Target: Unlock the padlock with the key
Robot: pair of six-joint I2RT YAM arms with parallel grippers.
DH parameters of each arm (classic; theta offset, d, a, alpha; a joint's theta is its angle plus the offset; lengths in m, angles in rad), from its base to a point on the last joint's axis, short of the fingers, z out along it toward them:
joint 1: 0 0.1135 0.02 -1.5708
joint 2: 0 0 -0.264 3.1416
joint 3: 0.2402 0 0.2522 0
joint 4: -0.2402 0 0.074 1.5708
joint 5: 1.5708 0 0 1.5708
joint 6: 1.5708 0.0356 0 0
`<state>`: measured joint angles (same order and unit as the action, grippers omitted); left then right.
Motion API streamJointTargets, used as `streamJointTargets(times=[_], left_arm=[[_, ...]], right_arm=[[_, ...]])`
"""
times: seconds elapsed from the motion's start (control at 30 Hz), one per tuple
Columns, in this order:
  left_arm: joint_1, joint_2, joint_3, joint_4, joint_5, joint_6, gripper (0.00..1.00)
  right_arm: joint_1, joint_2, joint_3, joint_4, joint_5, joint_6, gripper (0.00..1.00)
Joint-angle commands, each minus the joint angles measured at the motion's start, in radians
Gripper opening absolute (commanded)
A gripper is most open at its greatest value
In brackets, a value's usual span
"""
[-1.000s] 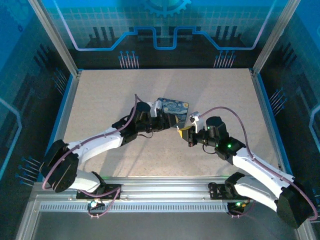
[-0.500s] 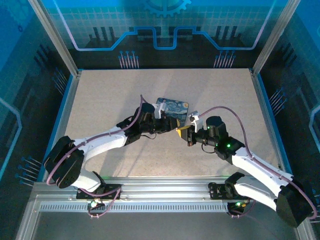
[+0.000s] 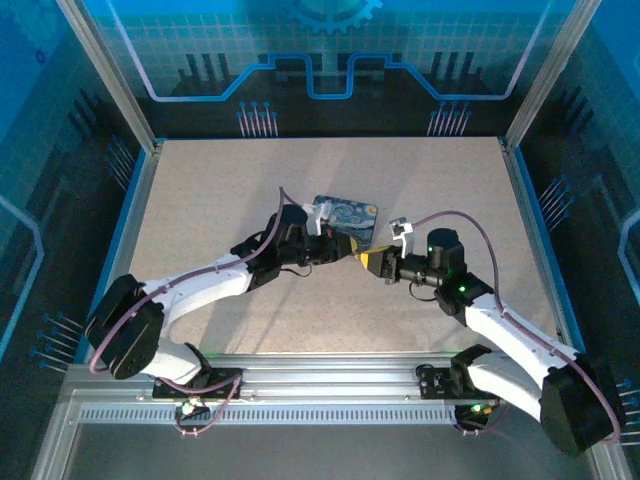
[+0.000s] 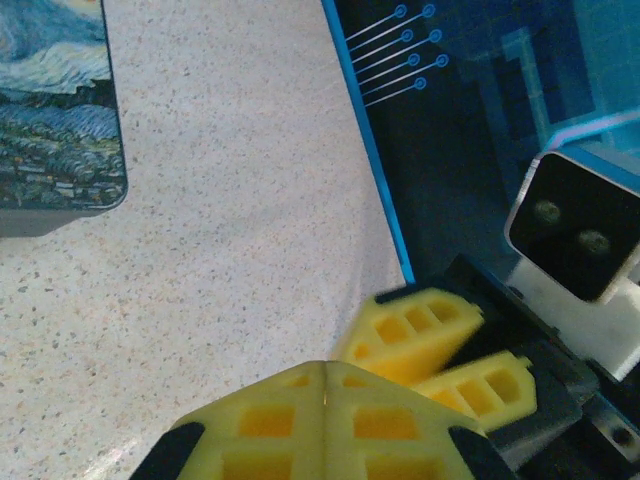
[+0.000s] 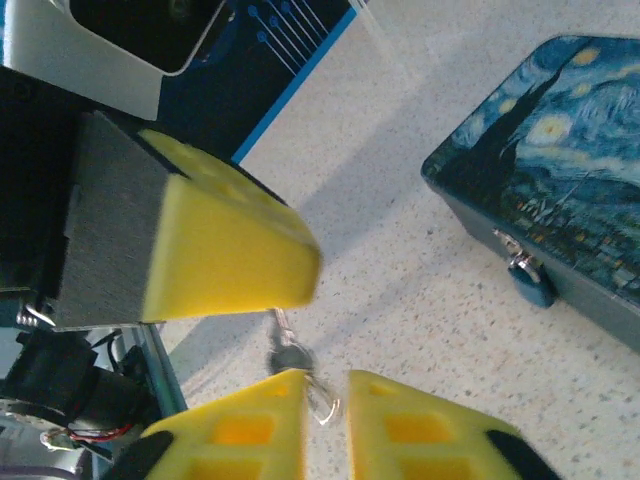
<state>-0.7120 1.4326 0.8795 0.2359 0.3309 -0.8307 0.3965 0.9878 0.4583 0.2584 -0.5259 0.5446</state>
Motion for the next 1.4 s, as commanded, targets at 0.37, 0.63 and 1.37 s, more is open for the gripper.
streamJointTargets(times=[0.37, 0.63, 1.37], left_arm=[[-0.007, -0.098, 0.027, 0.025, -0.018, 0.142, 0.0], [-0.006, -0.092, 0.024, 0.033, -0.015, 0.131, 0.0], [-0.005, -0.104, 0.016, 0.019, -0.044, 0.136, 0.0]], right_arm=[[-0.084, 0.003, -0.054, 0.352, -0.179, 0.25, 0.43], [-0.018, 0.07, -0.03, 0.367, -0.178, 0.244, 0.44], [0.028, 0.086, -0.011, 0.334, -0.151, 0.228, 0.28]])
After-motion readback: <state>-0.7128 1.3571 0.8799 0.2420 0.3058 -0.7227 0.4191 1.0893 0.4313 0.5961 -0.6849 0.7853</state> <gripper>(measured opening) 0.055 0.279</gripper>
